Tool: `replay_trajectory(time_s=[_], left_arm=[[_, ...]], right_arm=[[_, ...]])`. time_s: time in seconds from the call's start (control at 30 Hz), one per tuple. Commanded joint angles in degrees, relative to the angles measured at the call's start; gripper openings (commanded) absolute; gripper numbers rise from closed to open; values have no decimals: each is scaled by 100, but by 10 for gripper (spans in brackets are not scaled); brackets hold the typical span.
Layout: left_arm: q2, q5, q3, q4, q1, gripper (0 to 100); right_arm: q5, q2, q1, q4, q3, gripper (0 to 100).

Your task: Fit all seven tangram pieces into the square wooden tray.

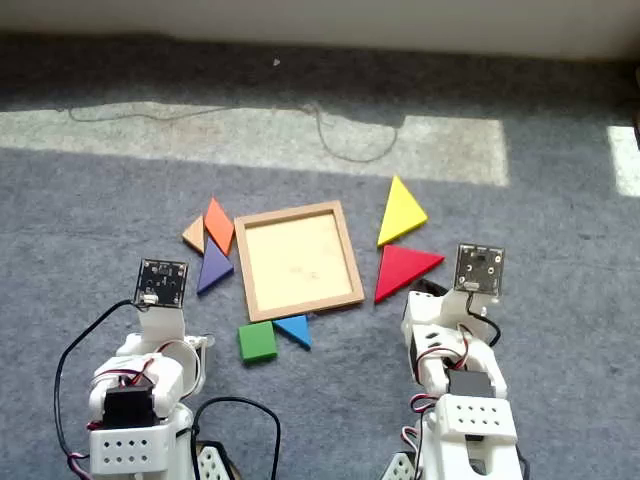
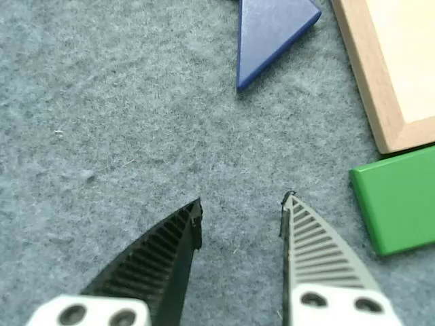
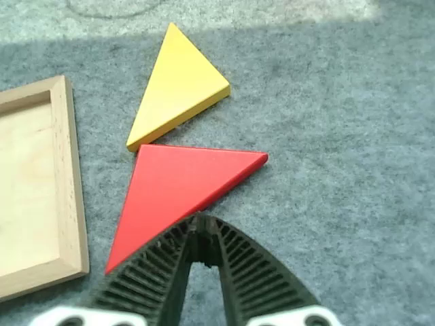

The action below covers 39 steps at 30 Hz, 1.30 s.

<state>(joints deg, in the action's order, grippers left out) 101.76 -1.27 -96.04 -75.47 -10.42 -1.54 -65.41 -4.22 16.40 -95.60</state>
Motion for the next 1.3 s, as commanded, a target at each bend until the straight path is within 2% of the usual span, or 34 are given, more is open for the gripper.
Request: replay_trajectory(time_s=[0.0, 0.73, 0.93, 1.2, 1.27], left_arm=[[207, 44, -110, -18, -22, 207], [207, 26, -110, -18, -13, 207], [207, 18, -110, -18, 251, 207], [207, 18, 31, -9, 251, 203], [207, 26, 101, -9, 242, 165]], right_arm=[[26, -84, 57, 31, -514, 5], [0, -84, 57, 31, -514, 5], [18, -84, -681, 31, -514, 5], [0, -84, -752, 75, -514, 5], [0, -119, -752, 171, -514, 5]])
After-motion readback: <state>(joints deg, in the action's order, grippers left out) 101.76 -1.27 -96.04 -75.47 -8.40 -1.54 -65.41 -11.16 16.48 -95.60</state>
